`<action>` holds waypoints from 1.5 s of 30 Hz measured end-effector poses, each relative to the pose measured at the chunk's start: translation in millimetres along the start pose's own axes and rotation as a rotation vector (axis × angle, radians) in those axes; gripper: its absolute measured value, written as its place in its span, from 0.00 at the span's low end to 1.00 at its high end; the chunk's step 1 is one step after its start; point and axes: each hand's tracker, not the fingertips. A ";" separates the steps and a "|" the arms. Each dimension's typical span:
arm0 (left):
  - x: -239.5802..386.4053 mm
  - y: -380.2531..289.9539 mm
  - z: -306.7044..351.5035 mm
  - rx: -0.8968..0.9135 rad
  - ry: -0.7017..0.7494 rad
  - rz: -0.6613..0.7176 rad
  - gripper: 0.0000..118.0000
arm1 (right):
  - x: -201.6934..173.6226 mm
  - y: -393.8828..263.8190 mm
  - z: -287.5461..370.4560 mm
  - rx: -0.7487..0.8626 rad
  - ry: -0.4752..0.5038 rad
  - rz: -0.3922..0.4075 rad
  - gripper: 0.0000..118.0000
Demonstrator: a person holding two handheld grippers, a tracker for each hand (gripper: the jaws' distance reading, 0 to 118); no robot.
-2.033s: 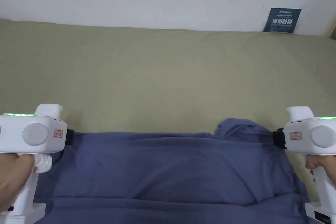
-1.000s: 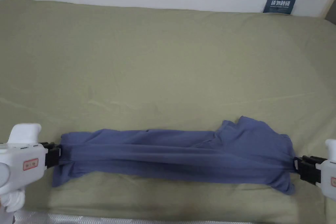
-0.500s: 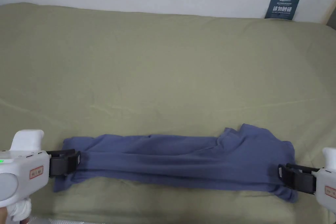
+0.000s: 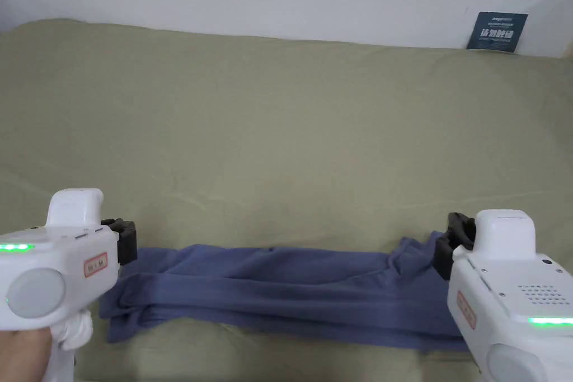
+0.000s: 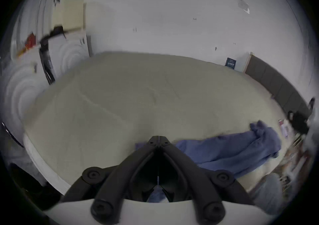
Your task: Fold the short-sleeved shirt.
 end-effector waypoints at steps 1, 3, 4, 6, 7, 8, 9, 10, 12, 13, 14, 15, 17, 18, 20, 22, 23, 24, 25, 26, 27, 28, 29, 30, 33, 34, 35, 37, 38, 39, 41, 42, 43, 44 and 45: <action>-7.4 6.3 -4.6 -0.052 -0.047 0.056 0.00 | -10.4 -0.3 -0.1 0.011 -0.009 0.011 0.05; -30.9 12.0 -16.4 -0.165 -0.142 0.184 0.00 | -22.7 4.7 1.7 0.046 0.000 0.021 0.05; -44.0 13.2 -21.6 -0.221 -0.193 0.247 0.00 | -30.7 3.9 2.1 0.057 -0.006 0.024 0.05; -59.4 16.2 -31.2 -0.280 -0.262 0.297 0.00 | -38.4 6.2 2.9 0.070 -0.004 0.022 0.05; -66.2 17.8 -31.3 -0.293 -0.282 0.307 0.00 | -42.3 6.2 2.5 0.072 -0.001 0.023 0.05; -74.2 18.7 -35.0 -0.301 -0.294 0.325 0.00 | -45.5 4.8 1.6 0.072 0.003 0.026 0.05; -83.7 19.5 -40.9 -0.344 -0.327 0.349 0.00 | -49.1 2.7 0.4 0.075 -0.001 0.030 0.05; -92.8 19.4 -46.1 -0.367 -0.352 0.378 0.00 | -48.5 3.4 -0.7 0.077 0.002 0.031 0.05; -102.4 19.4 -50.9 -0.395 -0.392 0.392 0.00 | -51.0 0.3 -4.1 0.070 0.011 0.035 0.05; -107.7 18.5 -54.0 -0.390 -0.391 0.383 0.00 | -52.2 -1.7 -5.6 0.067 0.010 0.037 0.05; -111.6 17.0 -56.9 -0.392 -0.396 0.390 0.00 | -51.5 -0.5 -6.7 0.062 0.008 0.037 0.05; -112.2 16.0 -59.2 -0.407 -0.398 0.391 0.00 | -51.5 -0.6 -8.2 0.053 0.011 0.036 0.05; -116.6 12.1 -66.8 -0.428 -0.410 0.379 0.10 | -53.4 -2.7 -10.1 0.050 0.013 0.035 0.05; -119.8 10.0 -71.5 -0.445 -0.425 0.377 0.48 | -53.2 -1.4 -11.5 0.045 0.017 0.039 0.05; -116.1 4.3 -77.5 -0.483 -0.446 0.403 1.00 | -54.4 -2.6 -13.5 0.038 0.024 0.045 0.05; -114.7 -3.9 -84.6 -0.525 -0.534 0.408 0.97 | -55.0 -3.4 -15.4 0.028 0.027 0.054 0.05; -107.6 -2.1 -81.6 -0.539 -0.540 0.422 0.98 | -55.0 -4.1 -16.3 0.024 0.028 0.055 0.05; -102.3 -1.3 -79.8 -0.529 -0.530 0.411 0.98 | -54.7 -5.0 -17.7 0.019 0.031 0.053 0.05; -99.1 0.1 -77.8 -0.521 -0.549 0.423 0.98 | -54.9 -5.6 -19.2 0.009 0.030 0.052 0.05; -97.2 1.8 -76.9 -0.524 -0.592 0.454 0.98 | -54.2 -6.0 -18.7 0.005 0.031 0.048 0.05; -102.3 0.3 -87.9 -0.530 -0.621 0.488 0.98 | -54.0 -6.7 -19.2 0.002 0.031 0.046 0.05; -99.6 -1.1 -90.0 -0.536 -0.666 0.498 0.97 | -54.0 -7.2 -19.9 -0.002 0.030 0.047 0.05; -93.9 -3.4 -92.1 -0.553 -0.713 0.503 0.96 | -54.0 -7.6 -20.4 -0.004 0.028 0.048 0.05; -85.5 -7.5 -94.7 -0.585 -0.732 0.512 0.91 | -53.5 -7.9 -20.1 -0.006 0.028 0.047 0.05; -73.8 -22.3 -109.9 -0.604 -0.589 0.455 0.29 | -51.5 -8.0 -20.2 -0.013 0.029 0.042 0.05; -73.1 -24.6 -111.7 -0.600 -0.548 0.436 0.18 | -49.7 -7.3 -18.8 -0.015 0.031 0.040 0.05; -74.3 -25.2 -113.7 -0.587 -0.597 0.491 0.18 | -48.3 -6.2 -17.7 -0.019 0.035 0.038 0.05; -75.3 -21.4 -107.4 -0.572 -0.614 0.528 0.14 | -45.6 -3.5 -14.5 -0.019 0.042 0.033 0.05; -73.1 -18.5 -103.3 -0.571 -0.602 0.505 0.13 | -44.5 -1.9 -12.1 -0.017 0.044 0.034 0.05; -77.3 -17.1 -102.1 -0.562 -0.569 0.466 0.13 | -43.3 0.0 -9.9 -0.011 0.048 0.037 0.05; -81.3 -10.1 -94.2 -0.551 -0.551 0.469 0.12 | -41.8 3.9 -7.8 -0.003 0.049 0.045 0.05; -84.3 -5.2 -88.5 -0.530 -0.541 0.467 0.12 | -41.1 5.7 -5.9 0.004 0.048 0.046 0.05; -85.5 -3.2 -81.0 -0.508 -0.528 0.472 0.12 | -39.9 7.8 -4.4 0.009 0.049 0.042 0.05; -88.5 1.6 -73.4 -0.483 -0.516 0.465 0.12 | -38.5 10.2 -3.5 0.010 0.049 0.040 0.05; -93.1 7.7 -64.8 -0.455 -0.498 0.449 0.12 | -37.0 12.1 -2.4 0.013 0.049 0.036 0.05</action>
